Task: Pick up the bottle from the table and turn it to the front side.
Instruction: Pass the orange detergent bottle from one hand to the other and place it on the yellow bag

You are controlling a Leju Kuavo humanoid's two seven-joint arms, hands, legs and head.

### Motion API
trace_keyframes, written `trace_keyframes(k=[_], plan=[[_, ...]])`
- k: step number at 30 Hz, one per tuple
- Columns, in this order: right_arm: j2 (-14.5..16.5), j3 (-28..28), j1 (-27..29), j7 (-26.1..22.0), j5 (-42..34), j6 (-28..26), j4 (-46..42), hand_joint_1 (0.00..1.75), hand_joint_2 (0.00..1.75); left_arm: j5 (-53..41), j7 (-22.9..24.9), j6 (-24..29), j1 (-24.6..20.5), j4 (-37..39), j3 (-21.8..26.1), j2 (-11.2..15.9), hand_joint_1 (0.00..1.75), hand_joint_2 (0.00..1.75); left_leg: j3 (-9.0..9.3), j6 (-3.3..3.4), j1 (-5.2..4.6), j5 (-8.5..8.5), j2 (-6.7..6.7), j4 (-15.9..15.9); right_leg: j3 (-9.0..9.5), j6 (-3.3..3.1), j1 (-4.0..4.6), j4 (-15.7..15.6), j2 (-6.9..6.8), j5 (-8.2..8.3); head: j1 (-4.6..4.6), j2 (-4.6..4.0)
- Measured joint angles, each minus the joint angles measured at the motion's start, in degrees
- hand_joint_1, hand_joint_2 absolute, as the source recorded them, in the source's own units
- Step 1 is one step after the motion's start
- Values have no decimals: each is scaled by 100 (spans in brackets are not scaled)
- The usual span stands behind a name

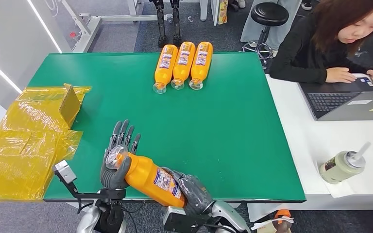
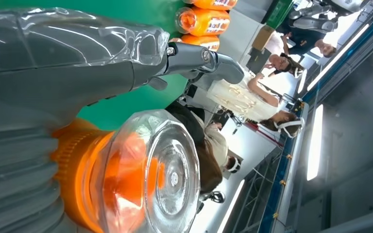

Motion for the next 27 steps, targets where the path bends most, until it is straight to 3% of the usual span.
trace_keyframes(k=[11, 15, 27], plan=[[128, 348, -388, -23, -315, 11, 414, 175, 175, 44, 17, 89, 63, -111, 40, 1, 1, 175, 0, 0, 0, 1, 0, 0, 2, -1, 0, 1, -1, 1, 1, 0], [174, 437, -624, -18, -381, 51, 552, 175, 175, 90, -9, 96, 47, -131, 81, 6, 174, 175, 0, 0, 0, 2, -1, 1, 3, -2, 0, 2, -2, 3, -1, 0], [185, 460, -949, 108, -351, 42, 476, 175, 175, -23, -174, 45, 34, -163, 115, 49, 175, 175, -1, 0, 0, 2, -5, 1, 3, -2, -1, 2, -5, 2, 0, 0]])
